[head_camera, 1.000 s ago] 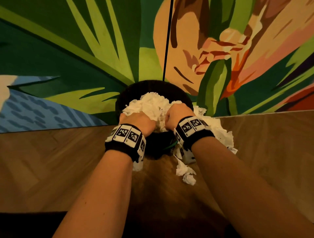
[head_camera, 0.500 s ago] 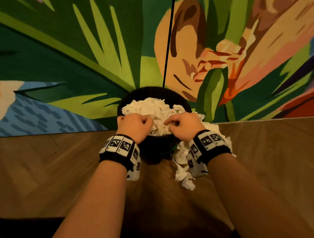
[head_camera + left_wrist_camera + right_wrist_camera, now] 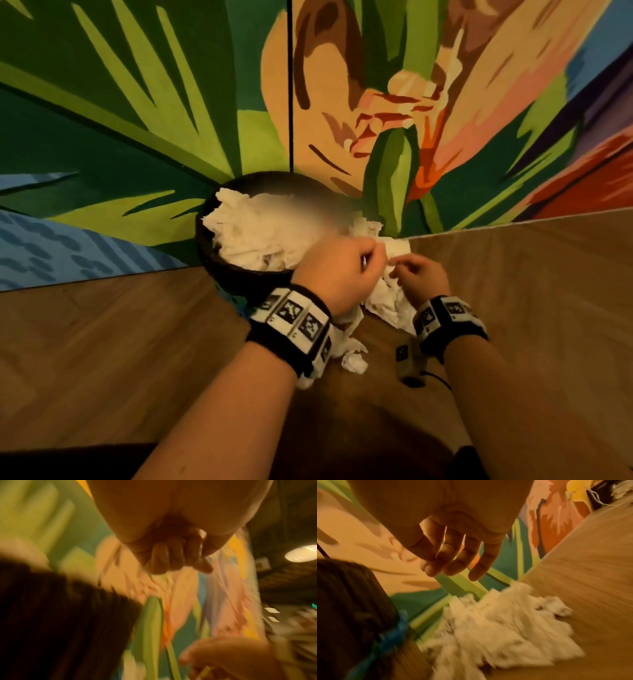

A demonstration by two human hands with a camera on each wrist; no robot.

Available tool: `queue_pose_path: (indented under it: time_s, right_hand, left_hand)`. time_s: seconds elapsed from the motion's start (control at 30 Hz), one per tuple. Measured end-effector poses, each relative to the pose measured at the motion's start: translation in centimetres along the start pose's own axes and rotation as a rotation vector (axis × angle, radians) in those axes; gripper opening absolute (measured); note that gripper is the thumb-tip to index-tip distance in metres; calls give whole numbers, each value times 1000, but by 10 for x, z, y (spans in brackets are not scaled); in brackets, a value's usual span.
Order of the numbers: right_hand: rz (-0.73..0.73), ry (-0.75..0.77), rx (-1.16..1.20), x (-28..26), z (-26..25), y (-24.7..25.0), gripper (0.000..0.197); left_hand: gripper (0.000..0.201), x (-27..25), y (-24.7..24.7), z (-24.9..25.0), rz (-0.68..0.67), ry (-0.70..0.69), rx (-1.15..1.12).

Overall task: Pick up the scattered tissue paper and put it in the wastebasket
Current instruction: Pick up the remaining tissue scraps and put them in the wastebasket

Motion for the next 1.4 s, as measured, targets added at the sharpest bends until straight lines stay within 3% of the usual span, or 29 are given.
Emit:
queue_pose_path:
  time_s: [0.1,0.23,0.37,0.5,0.63,0.7,0.8,1.0,1.13,1.2,1.27,1.4]
  right_hand:
    - [-126,-110,-202,-7,56,-30,20]
    - [-326,-67,-475,-34,101,-76,12]
    - [-562,-19,-658,-63,129,-113,47]
    - [-630,-48,-764,-78,150,-130,47]
    - [-626,-90,-726,-78,166,-139,33]
    - [-630,-160,-652,-75,174,-138,27]
    - [-580,-279,-503,-68,187,-129,32]
    - [-424,-409,-313,-51,203,-102,17]
    - [-337,-439,-347,-42,207,-89,13]
    - [-320,-404,-344,-38,201,-89,16]
    - [-279,-357,-302,-34,188,-89,18]
    - [-173,-238,-217,-24,159,-93,26]
  left_hand:
    - [35,-22,-73,-18,-295,92,36]
    - [20,-91,-135,-83,-577,388,-72]
    - [44,-139,-163,-125,-609,577,-115]
    - [61,-150,-180,-140,-589,642,-184]
    - [60,-146,-196,-150,-631,622,-157]
    - [42,-144,-202,-156,-649,644,-113]
    - [8,-140,-199,-158,-558,672,-88]
    - [27,-142,-183,-154,-245,767,-176]
    - [26,-151,-175,-157,-138,810,-168]
    - [18,-157,-179,-158,-186,849,-198]
    - [13,-165,-192,-152,-327,841,-272]
    - [56,-172,-225,-134,-575,562,-206]
Point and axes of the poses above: each hand's wrist, its own x-axis towards the middle knuckle, its own y-axis out of the back of the hand, z = x × y, the point moved 7 cm from there along x, towards the middle knuckle, and after that the axes turned 14 degrees about -y, right-handed, at the moved point
